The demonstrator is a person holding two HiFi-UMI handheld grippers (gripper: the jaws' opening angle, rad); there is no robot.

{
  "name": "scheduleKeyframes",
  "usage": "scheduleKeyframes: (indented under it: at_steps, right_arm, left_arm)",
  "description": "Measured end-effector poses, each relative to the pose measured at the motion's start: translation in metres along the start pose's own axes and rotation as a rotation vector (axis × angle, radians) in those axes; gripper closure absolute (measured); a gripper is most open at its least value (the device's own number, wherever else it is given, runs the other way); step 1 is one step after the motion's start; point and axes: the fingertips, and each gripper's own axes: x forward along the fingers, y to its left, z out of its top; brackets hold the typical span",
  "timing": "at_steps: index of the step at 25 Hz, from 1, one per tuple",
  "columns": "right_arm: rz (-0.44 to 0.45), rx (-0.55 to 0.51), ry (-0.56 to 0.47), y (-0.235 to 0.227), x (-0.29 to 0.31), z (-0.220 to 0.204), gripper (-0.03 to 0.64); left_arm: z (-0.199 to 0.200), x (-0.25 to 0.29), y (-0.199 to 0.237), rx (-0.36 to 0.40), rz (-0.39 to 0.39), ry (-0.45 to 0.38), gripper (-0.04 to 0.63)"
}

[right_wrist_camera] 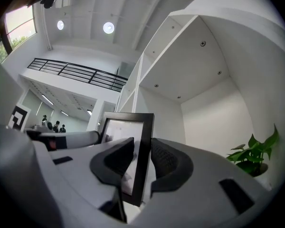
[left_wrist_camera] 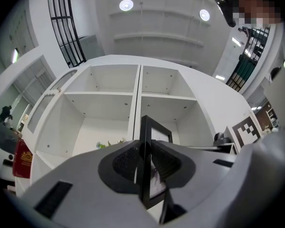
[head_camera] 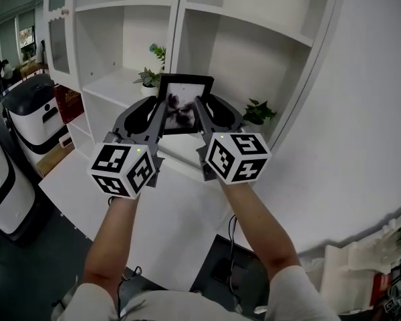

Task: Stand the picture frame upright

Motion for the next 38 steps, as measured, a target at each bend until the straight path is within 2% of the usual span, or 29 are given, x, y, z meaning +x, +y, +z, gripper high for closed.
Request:
scheduleKeyframes:
  at_steps: [7,16,23,27,32,38]
  right_arm:
    - [0.003,0.028,-0.03,-0.006,0.011,0.013,0.508]
    - [-0.016,0.016,0.052,-0.024,0.038,0.005,0.508]
    - [-0.023,0.008,0.106,-0.033,0.05,-0.003,0.506]
    - [-0.022,-0.002,0.118,-0.035,0.056,-0.005,0.506]
    - [0.027,-0.015,0.136,-0.024,0.064,-0.007,0.508]
    - [0.039,-0.034,0.119,-0.013,0.066,-0.007,0.517]
  left_arm:
    - [0.011,0.01,0.002,-0.013,-0.011,-0.027,0.512]
    - [-0.006,0.029,0.011,-0.04,0.037,0.007,0.512]
    - [-0.017,0.033,0.008,0.003,0.06,0.019,0.512]
    - [-0.019,0.034,0.005,0.093,0.071,0.023,0.512]
    - [-0.03,0.043,-0.01,0.171,0.027,0.058,0.522]
    - [-0.03,0.047,-0.008,0.172,0.041,0.061,0.522]
